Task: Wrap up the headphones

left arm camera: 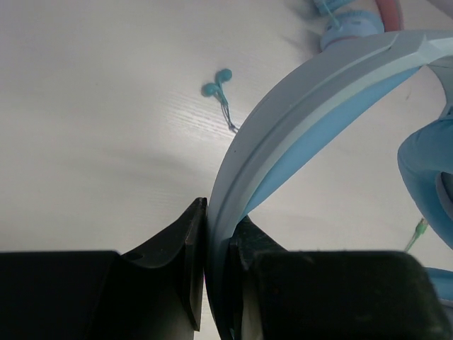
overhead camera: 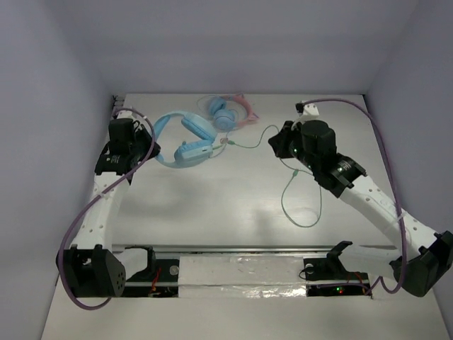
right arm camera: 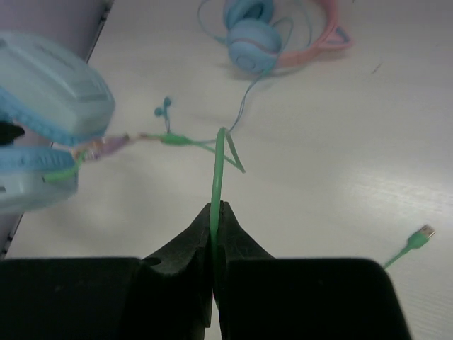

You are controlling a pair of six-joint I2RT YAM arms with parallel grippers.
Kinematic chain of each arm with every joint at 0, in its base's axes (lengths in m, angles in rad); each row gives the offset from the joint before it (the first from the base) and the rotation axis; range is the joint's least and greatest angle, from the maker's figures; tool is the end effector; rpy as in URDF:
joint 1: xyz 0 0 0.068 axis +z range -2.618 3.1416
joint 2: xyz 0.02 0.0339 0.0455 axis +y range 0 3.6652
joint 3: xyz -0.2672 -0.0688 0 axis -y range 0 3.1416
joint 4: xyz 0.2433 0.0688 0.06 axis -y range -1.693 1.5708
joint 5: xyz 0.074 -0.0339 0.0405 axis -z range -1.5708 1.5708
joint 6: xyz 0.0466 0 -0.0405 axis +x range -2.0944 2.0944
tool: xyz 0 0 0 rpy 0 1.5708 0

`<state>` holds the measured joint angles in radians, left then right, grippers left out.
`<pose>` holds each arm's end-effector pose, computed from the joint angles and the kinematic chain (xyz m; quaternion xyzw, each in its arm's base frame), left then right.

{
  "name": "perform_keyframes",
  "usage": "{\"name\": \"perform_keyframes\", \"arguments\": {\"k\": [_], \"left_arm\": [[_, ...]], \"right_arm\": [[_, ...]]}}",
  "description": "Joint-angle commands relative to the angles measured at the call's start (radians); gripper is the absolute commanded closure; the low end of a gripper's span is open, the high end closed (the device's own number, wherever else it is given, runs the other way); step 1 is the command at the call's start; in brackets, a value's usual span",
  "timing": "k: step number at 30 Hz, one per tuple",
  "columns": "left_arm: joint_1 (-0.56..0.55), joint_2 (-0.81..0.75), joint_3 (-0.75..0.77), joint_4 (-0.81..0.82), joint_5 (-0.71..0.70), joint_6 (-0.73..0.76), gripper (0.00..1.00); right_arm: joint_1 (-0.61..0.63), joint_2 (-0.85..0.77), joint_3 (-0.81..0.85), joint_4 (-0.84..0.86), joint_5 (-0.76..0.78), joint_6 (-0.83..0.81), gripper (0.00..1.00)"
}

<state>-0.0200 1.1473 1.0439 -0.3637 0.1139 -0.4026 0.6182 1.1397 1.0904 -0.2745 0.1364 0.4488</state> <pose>0.2656 -0.0106 0.3375 -0.1324 0.8403 -0.1572 0.5016 0.2223 0.1503 0.3660 -0.0289 0.8104 0.2486 0.5297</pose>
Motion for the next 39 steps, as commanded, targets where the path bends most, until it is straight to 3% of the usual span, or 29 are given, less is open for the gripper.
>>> {"name": "perform_keyframes", "arguments": {"k": [1,4,10,14,16,20,22,27,29,33,39], "left_arm": [[-0.005,-0.018,-0.021,0.056,0.137,0.021,1.00],[-0.005,-0.024,-0.036,0.046,0.295,0.031,1.00],[-0.015,-0.017,-0.042,0.104,0.631,-0.014,1.00],[-0.041,-0.005,-0.079,0.257,0.869,-0.135,1.00],[-0.051,-0.008,-0.079,0.287,0.883,-0.159,1.00],[-0.051,-0.034,-0.016,0.230,0.759,-0.131,1.00],[-0.051,-0.047,-0.018,0.287,0.776,-0.226,1.00],[-0.066,-0.047,-0.071,0.650,0.735,-0.542,1.00],[-0.084,-0.037,-0.108,0.792,0.692,-0.679,1.00],[-0.159,-0.032,-0.206,0.977,0.484,-0.858,1.00],[-0.233,-0.047,-0.280,0.961,0.096,-0.904,1.00]], "right_arm": [[0.005,0.052,0.144,-0.006,0.184,-0.100,1.00],[0.005,0.115,0.229,0.052,0.279,-0.185,1.00],[-0.025,0.353,0.341,0.130,0.189,-0.234,1.00],[-0.047,0.443,0.325,0.195,0.103,-0.202,1.00],[-0.058,0.460,0.309,0.234,0.060,-0.187,1.00],[-0.067,0.474,0.267,0.264,0.025,-0.157,1.00],[-0.067,0.471,0.223,0.300,0.014,-0.125,1.00],[-0.057,0.439,0.045,0.466,-0.116,0.042,1.00],[0.009,0.431,-0.012,0.492,-0.056,0.056,1.00],[0.107,0.420,-0.050,0.506,0.068,0.114,1.00],[0.219,0.399,-0.126,0.543,0.118,0.208,1.00]]}}
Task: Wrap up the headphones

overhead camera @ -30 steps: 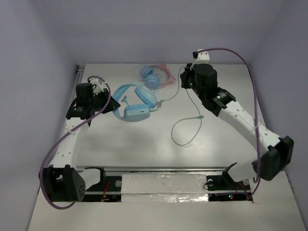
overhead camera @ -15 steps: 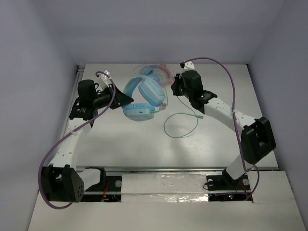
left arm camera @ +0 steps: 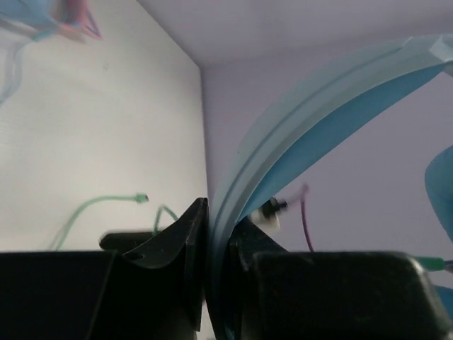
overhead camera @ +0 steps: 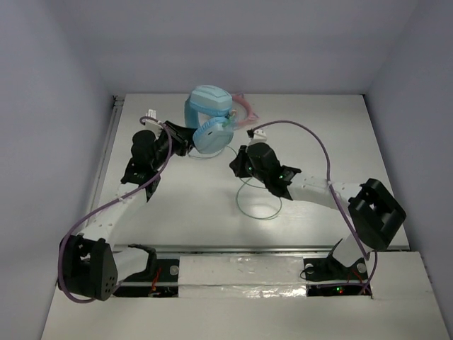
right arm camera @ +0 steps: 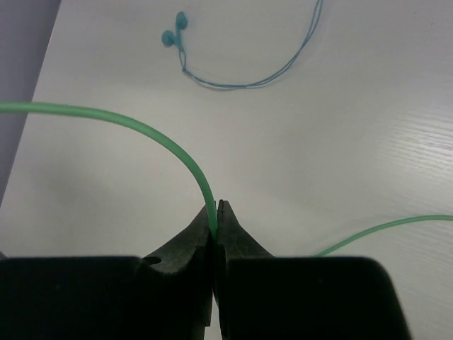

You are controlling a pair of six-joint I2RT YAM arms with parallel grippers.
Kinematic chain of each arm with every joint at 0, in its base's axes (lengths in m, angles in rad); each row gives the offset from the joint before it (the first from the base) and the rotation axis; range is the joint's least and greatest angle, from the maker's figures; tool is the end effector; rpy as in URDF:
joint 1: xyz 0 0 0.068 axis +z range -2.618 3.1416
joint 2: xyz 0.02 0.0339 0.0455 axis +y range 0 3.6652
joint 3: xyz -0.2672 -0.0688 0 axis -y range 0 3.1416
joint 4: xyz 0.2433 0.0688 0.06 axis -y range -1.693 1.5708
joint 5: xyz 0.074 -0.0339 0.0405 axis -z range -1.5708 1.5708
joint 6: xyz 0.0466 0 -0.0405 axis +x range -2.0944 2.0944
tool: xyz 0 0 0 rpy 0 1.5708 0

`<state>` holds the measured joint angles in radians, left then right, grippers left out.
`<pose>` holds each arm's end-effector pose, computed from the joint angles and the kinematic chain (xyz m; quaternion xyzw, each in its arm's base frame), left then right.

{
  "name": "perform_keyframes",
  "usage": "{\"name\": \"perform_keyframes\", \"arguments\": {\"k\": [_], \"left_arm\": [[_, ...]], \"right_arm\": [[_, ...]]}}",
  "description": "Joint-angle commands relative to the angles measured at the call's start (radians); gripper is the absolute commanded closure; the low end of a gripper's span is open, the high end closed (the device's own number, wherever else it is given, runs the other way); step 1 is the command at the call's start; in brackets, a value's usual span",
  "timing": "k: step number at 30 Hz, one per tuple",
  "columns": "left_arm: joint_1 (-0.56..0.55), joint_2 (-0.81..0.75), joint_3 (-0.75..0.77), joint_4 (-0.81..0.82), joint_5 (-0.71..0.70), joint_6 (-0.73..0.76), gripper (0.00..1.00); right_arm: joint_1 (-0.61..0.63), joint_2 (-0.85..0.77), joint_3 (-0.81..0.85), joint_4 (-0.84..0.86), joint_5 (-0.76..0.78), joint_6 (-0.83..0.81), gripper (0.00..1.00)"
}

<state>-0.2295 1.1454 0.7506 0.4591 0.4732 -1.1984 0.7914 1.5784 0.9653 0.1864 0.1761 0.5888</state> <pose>0.2607 -0.0827 0.3261 -0.1584 0.6681 -0.5855 0.4310 0.2621 0.2537 0.2402 -0.0373 0.8381 0.2863 0.4629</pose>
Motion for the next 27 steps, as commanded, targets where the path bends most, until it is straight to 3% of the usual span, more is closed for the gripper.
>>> {"name": "perform_keyframes", "arguments": {"k": [1,5,9,16,21,27], "left_arm": [[-0.042,-0.046,0.024,0.112,-0.330,-0.046,1.00],[-0.100,-0.038,0.120,-0.099,-0.580,0.114,1.00],[-0.140,-0.030,0.165,-0.212,-0.847,0.252,1.00],[-0.257,0.031,0.271,-0.419,-1.031,0.479,1.00],[-0.379,0.073,0.274,-0.545,-1.162,0.523,1.00],[-0.481,0.102,0.266,-0.664,-1.144,0.612,1.00]], "right_arm": [[0.089,-0.040,0.003,0.073,0.092,0.074,1.00],[0.178,-0.084,-0.017,0.042,0.134,0.086,1.00],[0.258,-0.129,-0.014,-0.047,0.145,0.085,1.00],[0.316,-0.227,0.072,-0.323,0.139,-0.020,1.00],[0.325,-0.239,0.171,-0.473,0.059,-0.064,1.00],[0.325,-0.228,0.243,-0.626,0.031,-0.127,1.00]]}}
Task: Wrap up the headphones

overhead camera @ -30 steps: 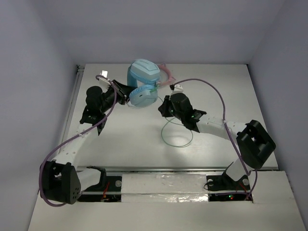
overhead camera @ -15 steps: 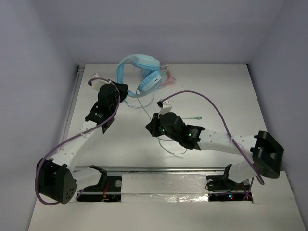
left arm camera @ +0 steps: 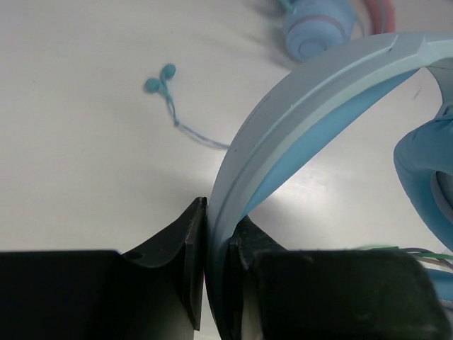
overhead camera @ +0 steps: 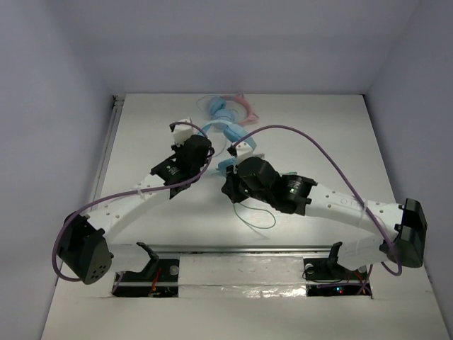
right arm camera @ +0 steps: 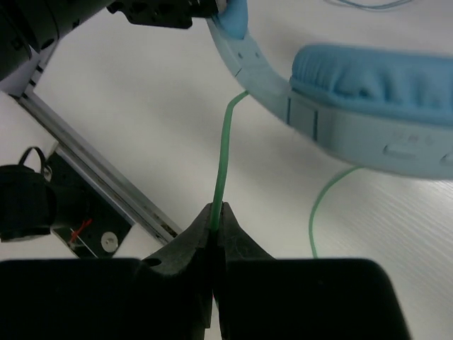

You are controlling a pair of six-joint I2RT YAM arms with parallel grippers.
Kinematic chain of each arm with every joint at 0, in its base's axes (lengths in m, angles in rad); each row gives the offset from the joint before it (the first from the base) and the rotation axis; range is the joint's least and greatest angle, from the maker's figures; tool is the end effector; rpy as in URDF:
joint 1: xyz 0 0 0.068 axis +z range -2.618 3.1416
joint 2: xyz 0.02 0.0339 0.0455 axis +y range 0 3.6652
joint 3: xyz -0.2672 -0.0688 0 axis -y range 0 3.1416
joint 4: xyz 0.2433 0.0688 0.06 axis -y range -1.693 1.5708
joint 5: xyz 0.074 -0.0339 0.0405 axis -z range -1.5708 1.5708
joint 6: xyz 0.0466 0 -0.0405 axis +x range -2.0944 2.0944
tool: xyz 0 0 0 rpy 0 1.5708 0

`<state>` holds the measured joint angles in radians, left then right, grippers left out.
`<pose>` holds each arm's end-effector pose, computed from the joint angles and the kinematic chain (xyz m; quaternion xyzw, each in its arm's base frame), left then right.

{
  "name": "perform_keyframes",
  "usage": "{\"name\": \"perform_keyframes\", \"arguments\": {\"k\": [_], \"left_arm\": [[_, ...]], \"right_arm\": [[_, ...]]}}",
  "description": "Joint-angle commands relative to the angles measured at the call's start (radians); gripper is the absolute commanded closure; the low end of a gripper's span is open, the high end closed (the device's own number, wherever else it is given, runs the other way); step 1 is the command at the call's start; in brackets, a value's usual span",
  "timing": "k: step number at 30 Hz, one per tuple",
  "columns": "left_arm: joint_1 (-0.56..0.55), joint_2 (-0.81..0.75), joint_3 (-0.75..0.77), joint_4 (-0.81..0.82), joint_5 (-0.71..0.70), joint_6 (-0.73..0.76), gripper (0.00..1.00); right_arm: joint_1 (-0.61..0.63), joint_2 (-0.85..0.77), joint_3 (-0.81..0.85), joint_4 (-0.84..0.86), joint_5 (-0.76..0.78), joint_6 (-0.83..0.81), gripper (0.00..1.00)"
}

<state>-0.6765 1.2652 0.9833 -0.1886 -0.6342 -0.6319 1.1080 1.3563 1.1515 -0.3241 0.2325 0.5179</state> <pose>0.2430 -0.1597 0.3077 -0.1449 0.8134 -0.0914 0.5559 0.1509 0.2785 0.3236 -0.1953 0.8411 0.2899 0.4129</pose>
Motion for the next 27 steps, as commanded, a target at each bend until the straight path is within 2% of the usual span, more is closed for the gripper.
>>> {"name": "perform_keyframes", "arguments": {"k": [1,2,7,11,12,16,21,27], "left_arm": [[-0.034,-0.013,0.040,-0.044,-0.030,0.057,1.00],[-0.047,-0.012,0.040,-0.067,-0.015,0.111,1.00],[-0.057,-0.024,0.048,-0.178,0.142,0.205,1.00],[-0.057,-0.062,0.055,-0.241,0.240,0.310,1.00],[-0.057,-0.078,0.052,-0.236,0.295,0.358,1.00],[-0.057,-0.092,0.046,-0.233,0.367,0.411,1.00],[-0.057,-0.093,0.011,-0.196,0.507,0.445,1.00],[-0.046,-0.102,-0.009,-0.160,0.587,0.442,1.00]], "right_arm": [[0.009,-0.003,0.079,-0.131,-0.027,-0.071,1.00],[0.009,-0.002,0.088,-0.159,-0.045,-0.081,1.00],[0.009,0.050,0.146,-0.240,-0.062,-0.117,1.00],[0.009,0.058,0.174,-0.279,-0.007,-0.134,1.00],[0.009,0.064,0.188,-0.294,0.005,-0.145,1.00],[0.009,0.072,0.211,-0.314,0.074,-0.154,1.00],[0.009,0.017,0.191,-0.280,0.168,-0.153,1.00],[-0.010,-0.031,0.169,-0.277,0.269,-0.180,1.00]]}}
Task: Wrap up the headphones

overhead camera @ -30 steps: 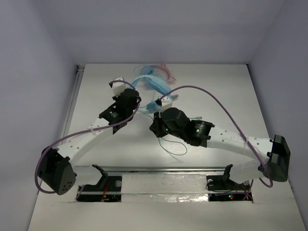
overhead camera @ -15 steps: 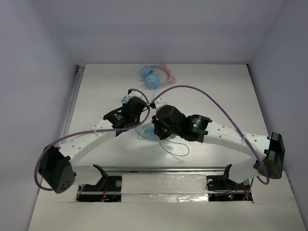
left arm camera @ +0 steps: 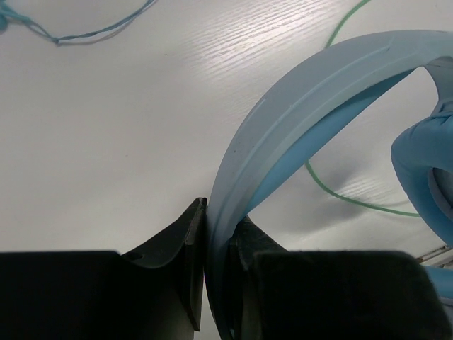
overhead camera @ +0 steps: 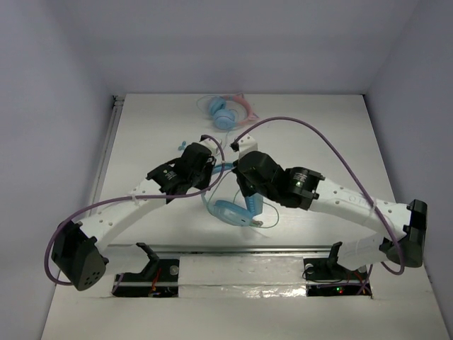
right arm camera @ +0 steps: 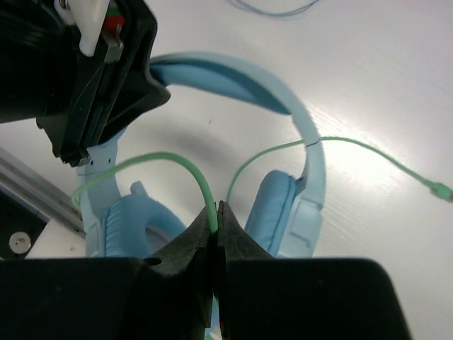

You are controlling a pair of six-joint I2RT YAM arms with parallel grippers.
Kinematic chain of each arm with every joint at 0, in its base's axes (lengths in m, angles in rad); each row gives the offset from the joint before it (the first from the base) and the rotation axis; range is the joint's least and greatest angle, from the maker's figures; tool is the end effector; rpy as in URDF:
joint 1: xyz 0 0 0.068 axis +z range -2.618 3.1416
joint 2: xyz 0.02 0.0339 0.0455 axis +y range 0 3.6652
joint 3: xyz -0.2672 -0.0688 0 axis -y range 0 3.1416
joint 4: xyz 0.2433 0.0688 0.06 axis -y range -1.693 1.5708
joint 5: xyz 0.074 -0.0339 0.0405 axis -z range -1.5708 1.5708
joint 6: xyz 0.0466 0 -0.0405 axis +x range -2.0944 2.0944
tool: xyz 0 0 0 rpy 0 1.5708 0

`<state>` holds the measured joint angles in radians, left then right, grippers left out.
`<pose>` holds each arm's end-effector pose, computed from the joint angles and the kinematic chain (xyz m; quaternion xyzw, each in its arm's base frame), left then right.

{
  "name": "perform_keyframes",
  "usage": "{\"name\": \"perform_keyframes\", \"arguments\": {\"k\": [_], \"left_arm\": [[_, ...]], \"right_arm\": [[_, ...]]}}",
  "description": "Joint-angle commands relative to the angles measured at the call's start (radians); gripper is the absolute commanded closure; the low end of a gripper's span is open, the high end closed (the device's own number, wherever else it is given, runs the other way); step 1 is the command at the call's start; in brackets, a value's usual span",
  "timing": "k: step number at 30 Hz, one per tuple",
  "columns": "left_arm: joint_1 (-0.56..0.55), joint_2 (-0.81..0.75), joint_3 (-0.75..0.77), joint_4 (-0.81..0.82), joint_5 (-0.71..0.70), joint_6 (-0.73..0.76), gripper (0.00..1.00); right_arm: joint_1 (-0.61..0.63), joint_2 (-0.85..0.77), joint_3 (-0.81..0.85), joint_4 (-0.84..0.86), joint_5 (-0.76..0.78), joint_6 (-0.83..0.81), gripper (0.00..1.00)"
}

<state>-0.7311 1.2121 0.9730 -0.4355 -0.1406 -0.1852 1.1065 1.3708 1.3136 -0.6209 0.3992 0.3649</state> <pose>0.2058 -0.1758 0.2893 0.2131 0.8740 -0.1344 0.4156 0.1525 0.2640 0.3480 -0.2406 0.8550 0.1514 0.4337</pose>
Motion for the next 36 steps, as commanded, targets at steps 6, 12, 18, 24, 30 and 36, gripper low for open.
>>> {"name": "perform_keyframes", "arguments": {"k": [6,12,18,24,30,36], "left_arm": [[0.096,-0.077,-0.016,0.119,0.217,0.000,1.00],[0.142,-0.123,-0.027,0.135,0.351,0.016,1.00],[0.196,-0.138,-0.042,0.136,0.498,0.038,1.00],[0.214,-0.132,-0.048,0.149,0.536,0.036,1.00],[0.214,-0.102,-0.040,0.136,0.536,0.039,1.00],[0.225,-0.131,-0.019,0.159,0.631,0.021,1.00]], "right_arm": [[-0.030,-0.079,-0.028,0.035,0.156,-0.044,0.93],[-0.112,-0.125,-0.099,0.127,0.119,-0.038,0.83],[-0.174,-0.136,-0.117,0.174,0.129,-0.030,0.78],[-0.223,-0.142,-0.129,0.201,0.144,-0.034,0.75],[-0.232,-0.145,-0.103,0.222,0.138,-0.041,0.71],[-0.275,-0.154,-0.168,0.268,0.124,-0.017,0.75]]}}
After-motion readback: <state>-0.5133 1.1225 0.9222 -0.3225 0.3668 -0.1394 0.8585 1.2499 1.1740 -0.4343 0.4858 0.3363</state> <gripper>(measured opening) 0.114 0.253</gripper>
